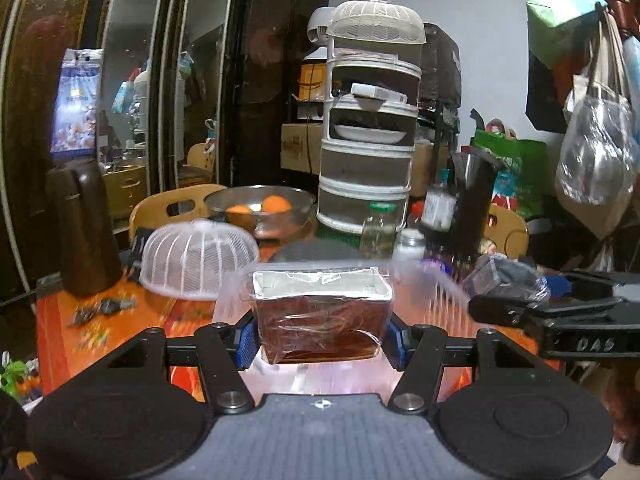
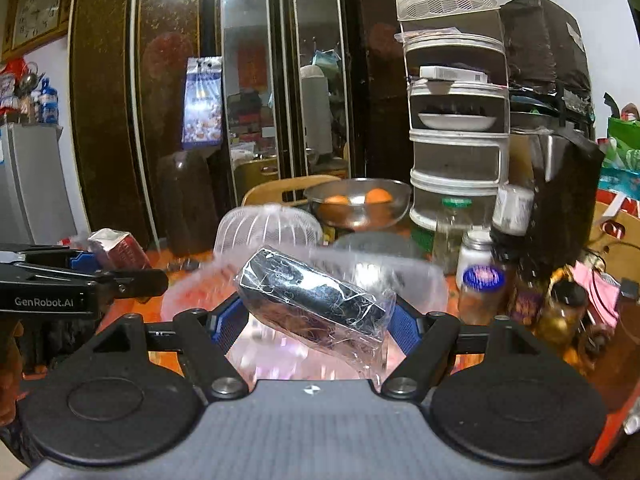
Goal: Organize objects
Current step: 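Carry the red box with the left tool while the right tool carries the dark package over the basket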
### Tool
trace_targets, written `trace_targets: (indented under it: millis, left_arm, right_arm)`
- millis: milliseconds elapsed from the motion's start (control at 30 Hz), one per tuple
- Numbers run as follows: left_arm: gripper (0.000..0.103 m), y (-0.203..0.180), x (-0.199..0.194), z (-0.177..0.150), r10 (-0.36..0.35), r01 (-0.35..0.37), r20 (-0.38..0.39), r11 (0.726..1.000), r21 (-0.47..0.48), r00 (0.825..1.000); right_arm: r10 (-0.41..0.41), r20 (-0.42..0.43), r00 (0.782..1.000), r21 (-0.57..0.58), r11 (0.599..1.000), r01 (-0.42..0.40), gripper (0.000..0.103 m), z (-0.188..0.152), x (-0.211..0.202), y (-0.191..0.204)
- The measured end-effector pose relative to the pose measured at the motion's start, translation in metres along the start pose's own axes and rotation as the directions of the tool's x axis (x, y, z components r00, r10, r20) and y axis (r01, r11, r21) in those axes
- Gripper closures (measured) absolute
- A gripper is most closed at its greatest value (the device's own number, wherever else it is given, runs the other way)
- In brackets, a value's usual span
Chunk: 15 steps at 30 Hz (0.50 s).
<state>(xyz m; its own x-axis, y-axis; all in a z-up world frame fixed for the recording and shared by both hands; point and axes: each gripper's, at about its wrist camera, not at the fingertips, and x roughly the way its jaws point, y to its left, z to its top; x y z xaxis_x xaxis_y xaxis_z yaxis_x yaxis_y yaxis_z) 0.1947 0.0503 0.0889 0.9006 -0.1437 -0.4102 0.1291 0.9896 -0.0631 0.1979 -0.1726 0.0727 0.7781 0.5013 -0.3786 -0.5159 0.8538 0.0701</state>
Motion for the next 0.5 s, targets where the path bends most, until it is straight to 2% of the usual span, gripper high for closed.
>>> trace_targets:
  millis: [133,200,333,500]
  left_arm:
    - [0.04,-0.003,0.042,0.028,0.004,-0.003,-0.063,1.0,0.011,0.998]
    - [0.04,0.002,0.068,0.032,0.016,-0.018,-0.114,1.0,-0.013,0.993]
    - [0.04,0.014,0.112,0.024,0.026,-0.037,-0.206,0.998,-0.048,0.978]
    - [0.04,0.025,0.129,0.012,0.041,-0.062,-0.243,0.995,-0.08,0.969]
  right_arm:
    - [-0.048,-0.045,0.998,-0.03,0.998,0.047,0.026,0.019,0.036,-0.007]
    - [-0.05,-0.081,0.995,-0.045,0.998,0.046,0.026,0.02,0.056,-0.01]
    - [-0.048,-0.168,0.985,-0.042,0.998,0.041,0.026,0.011,0.087,-0.019]
    - [-0.04,-0.21,0.977,-0.012,0.999,0.039,0.026,0.002,0.103,-0.026]
